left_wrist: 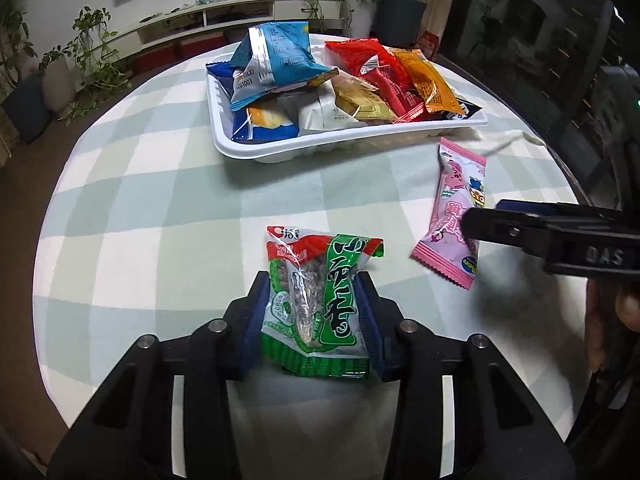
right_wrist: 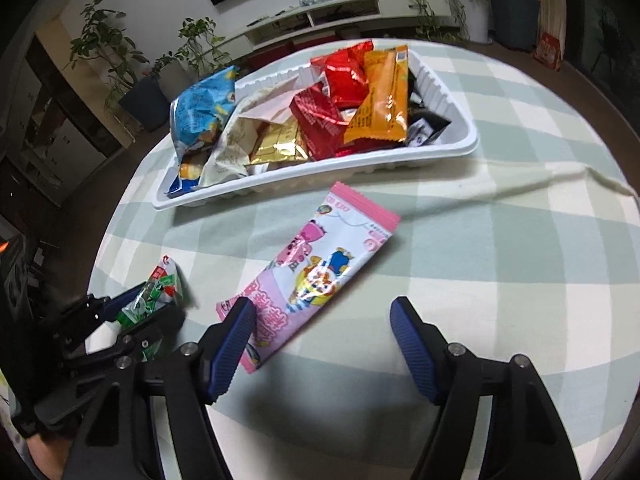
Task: Organize snacks
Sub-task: 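Grasp the pink bar with the right gripper while the left gripper holds the green bag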
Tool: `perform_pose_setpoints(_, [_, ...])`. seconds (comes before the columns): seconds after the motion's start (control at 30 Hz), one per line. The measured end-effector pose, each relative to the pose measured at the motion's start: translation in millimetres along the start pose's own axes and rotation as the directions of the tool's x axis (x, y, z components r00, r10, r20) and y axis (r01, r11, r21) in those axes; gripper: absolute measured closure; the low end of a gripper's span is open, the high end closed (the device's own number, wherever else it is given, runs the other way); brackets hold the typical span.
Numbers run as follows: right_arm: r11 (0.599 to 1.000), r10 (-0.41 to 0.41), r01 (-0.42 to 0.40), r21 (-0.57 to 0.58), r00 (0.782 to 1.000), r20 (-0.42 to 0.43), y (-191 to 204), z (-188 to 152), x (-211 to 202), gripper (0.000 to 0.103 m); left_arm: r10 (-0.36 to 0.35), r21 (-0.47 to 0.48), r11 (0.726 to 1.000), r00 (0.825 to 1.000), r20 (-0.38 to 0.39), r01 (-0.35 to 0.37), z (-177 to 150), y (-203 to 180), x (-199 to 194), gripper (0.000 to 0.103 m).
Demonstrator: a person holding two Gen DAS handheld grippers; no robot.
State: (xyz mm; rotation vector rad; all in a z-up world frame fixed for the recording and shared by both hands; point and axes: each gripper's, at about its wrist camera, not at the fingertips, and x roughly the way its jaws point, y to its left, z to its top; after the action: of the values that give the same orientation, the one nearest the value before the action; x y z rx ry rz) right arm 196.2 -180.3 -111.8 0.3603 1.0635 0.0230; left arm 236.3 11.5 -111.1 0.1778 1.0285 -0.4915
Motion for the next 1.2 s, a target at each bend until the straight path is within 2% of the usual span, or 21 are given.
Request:
perform_pose_setpoints(0.1, [1.0,0.009,-0.009,0.02,1.0,-0.013,6.9,6.7,5.1,0.028,0.002,0.002,1.0,1.0,0.004,-0.002,-1.3,-1.1,-1.2,0.065])
perform_pose_setpoints(0.23, [0.998,-0.064,0.063,-0.006,0.998,-0.03,21.4,15.0,16.3,0.026,-0.012,-0.003,1.0,1.0,0.0,0.012,-2.4,-2.0,-0.3,0.067])
perform_pose_setpoints(0.37, [0.981,-0.154,0.151,-0.122,0.988,-0.016,38.8,15.3,25.2,0.029,-0.026,-0.014,1.0,1.0,0.003,0.026,-2.8,-0.2,-0.5,0.068])
perform_pose_setpoints(0.47, [0.957,-0.194,0.193,-0.215,0.981,0.013,44.2,7.8,25.6,0.037,-0.033,-0.02,0.999,0.999,0.005,0.033,-3.2,1.1,-1.1,0.069])
perform_pose_setpoints(0.53, [0.951,-0.187,0.187,-0.247,0.982,0.022,43.6,4.8,23.7,0.042,-0.035,-0.02,0.999,0.999,0.004,0.035,-3.3,0.9,-1.2,0.07])
perform_pose_setpoints(0.63, [0.945,-0.165,0.162,-0.285,0.986,0.014,44.3,3.0,19.4,0.064,-0.034,-0.015,0.999,0.999,0.004,0.034,-3.2,-1.2,-1.4,0.072])
perform_pose_setpoints(0.73, [0.939,-0.15,0.145,-0.312,0.989,0.007,43.0,-1.9,15.6,0.073,-0.034,-0.014,0.999,0.999,0.005,0.034,-3.1,-2.0,-1.4,0.072])
perform_pose_setpoints(0.87, [0.954,-0.103,0.101,-0.283,0.995,0.007,32.5,-7.6,5.1,0.077,-0.037,-0.011,0.999,0.999,0.017,0.037,-2.9,-3.2,-3.4,0.075])
perform_pose_setpoints(1.2, [0.968,-0.036,0.058,-0.243,0.995,0.092,6.1,-9.1,-40.8,0.078,-0.054,-0.018,0.998,0.996,0.067,0.056,-0.5,-9.1,-20.8,0.077])
